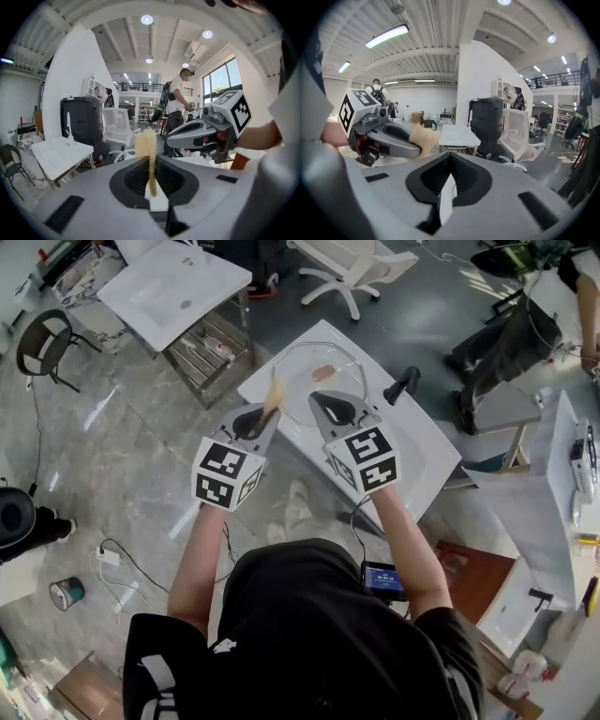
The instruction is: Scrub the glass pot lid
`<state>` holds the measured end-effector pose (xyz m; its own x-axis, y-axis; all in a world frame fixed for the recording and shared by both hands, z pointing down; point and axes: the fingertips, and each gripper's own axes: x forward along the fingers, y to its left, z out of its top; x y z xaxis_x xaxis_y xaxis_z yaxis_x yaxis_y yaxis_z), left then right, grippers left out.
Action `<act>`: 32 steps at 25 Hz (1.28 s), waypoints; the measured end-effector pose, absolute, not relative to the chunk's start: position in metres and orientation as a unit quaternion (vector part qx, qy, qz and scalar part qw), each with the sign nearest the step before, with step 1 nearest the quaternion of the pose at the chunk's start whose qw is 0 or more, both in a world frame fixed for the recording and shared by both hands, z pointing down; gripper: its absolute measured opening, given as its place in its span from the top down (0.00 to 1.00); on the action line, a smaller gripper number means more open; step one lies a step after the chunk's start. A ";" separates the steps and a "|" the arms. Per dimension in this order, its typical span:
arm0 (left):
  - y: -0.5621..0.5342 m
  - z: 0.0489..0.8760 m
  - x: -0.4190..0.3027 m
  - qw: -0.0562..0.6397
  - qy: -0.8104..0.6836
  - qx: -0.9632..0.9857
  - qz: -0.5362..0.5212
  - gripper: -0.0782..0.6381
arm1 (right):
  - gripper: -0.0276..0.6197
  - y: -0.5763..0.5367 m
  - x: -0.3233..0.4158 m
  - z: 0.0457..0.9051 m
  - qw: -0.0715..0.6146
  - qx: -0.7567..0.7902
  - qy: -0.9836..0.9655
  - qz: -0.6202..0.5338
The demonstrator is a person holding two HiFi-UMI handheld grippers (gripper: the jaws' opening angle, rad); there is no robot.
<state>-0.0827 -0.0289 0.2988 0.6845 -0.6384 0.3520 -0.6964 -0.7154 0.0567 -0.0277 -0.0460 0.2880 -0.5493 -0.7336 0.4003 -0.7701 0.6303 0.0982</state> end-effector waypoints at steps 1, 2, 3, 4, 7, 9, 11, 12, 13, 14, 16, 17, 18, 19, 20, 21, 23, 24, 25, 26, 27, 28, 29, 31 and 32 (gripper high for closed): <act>-0.025 0.293 -0.086 0.087 -0.369 0.913 0.150 0.86 | 0.96 -0.041 -0.031 0.279 0.200 0.430 -0.880 0.035; -0.020 0.287 -0.089 0.082 -0.373 0.913 0.144 0.86 | 0.96 -0.036 -0.034 0.270 0.193 0.433 -0.880 0.026; -0.016 0.280 -0.092 0.078 -0.376 0.913 0.138 0.86 | 0.96 -0.032 -0.037 0.261 0.187 0.435 -0.881 0.018; -0.012 0.274 -0.095 0.073 -0.379 0.913 0.131 0.86 | 0.96 -0.028 -0.040 0.253 0.179 0.438 -0.881 0.011; -0.001 0.255 -0.106 0.055 -0.387 0.913 0.116 0.86 | 0.96 -0.014 -0.050 0.232 0.160 0.445 -0.881 -0.011; 0.007 0.243 -0.112 0.044 -0.391 0.913 0.106 0.86 | 0.96 -0.003 -0.055 0.223 0.150 0.451 -0.879 -0.023; 0.015 0.232 -0.115 0.035 -0.393 0.914 0.097 0.86 | 0.96 0.006 -0.055 0.216 0.139 0.457 -0.878 -0.027; 0.018 0.228 -0.115 0.032 -0.394 0.914 0.093 0.86 | 0.96 0.010 -0.055 0.213 0.134 0.458 -0.878 -0.029; 0.020 0.224 -0.115 0.029 -0.393 0.915 0.089 0.86 | 0.96 0.013 -0.054 0.210 0.130 0.459 -0.878 -0.031; 0.023 0.221 -0.113 0.029 -0.391 0.916 0.084 0.86 | 0.96 0.016 -0.053 0.207 0.127 0.461 -0.878 -0.035; 0.029 0.214 -0.109 0.030 -0.382 0.921 0.074 0.86 | 0.96 0.021 -0.049 0.203 0.124 0.466 -0.875 -0.042; 0.032 0.211 -0.107 0.030 -0.378 0.923 0.069 0.86 | 0.96 0.023 -0.048 0.200 0.121 0.468 -0.874 -0.045; 0.034 0.208 -0.106 0.028 -0.376 0.924 0.066 0.86 | 0.96 0.025 -0.046 0.198 0.118 0.470 -0.873 -0.047; 0.035 0.206 -0.105 0.025 -0.376 0.924 0.065 0.86 | 0.96 0.026 -0.045 0.196 0.114 0.472 -0.873 -0.050; 0.036 0.203 -0.105 0.022 -0.378 0.923 0.063 0.86 | 0.96 0.028 -0.044 0.194 0.111 0.474 -0.872 -0.052; 0.037 0.201 -0.104 0.020 -0.380 0.923 0.061 0.86 | 0.96 0.029 -0.042 0.193 0.108 0.475 -0.871 -0.055; 0.038 0.196 -0.102 0.018 -0.382 0.922 0.056 0.86 | 0.96 0.031 -0.037 0.189 0.102 0.478 -0.870 -0.059; 0.039 0.194 -0.100 0.016 -0.382 0.922 0.054 0.86 | 0.96 0.032 -0.035 0.187 0.100 0.480 -0.870 -0.060; 0.040 0.191 -0.098 0.013 -0.383 0.922 0.053 0.86 | 0.96 0.034 -0.032 0.185 0.099 0.481 -0.869 -0.061; 0.042 0.188 -0.096 0.011 -0.384 0.922 0.051 0.86 | 0.96 0.035 -0.029 0.183 0.097 0.481 -0.869 -0.061; 0.043 0.185 -0.094 0.009 -0.385 0.922 0.048 0.86 | 0.96 0.037 -0.026 0.180 0.096 0.481 -0.869 -0.061; 0.045 0.182 -0.091 0.007 -0.387 0.921 0.045 0.86 | 0.96 0.039 -0.023 0.179 0.096 0.480 -0.870 -0.061; 0.047 0.179 -0.088 0.006 -0.389 0.920 0.042 0.86 | 0.96 0.041 -0.019 0.177 0.095 0.479 -0.871 -0.060; 0.051 0.172 -0.082 0.004 -0.392 0.919 0.038 0.86 | 0.96 0.046 -0.013 0.173 0.095 0.478 -0.871 -0.060; 0.053 0.169 -0.079 0.003 -0.393 0.919 0.036 0.86 | 0.96 0.048 -0.010 0.170 0.095 0.479 -0.871 -0.062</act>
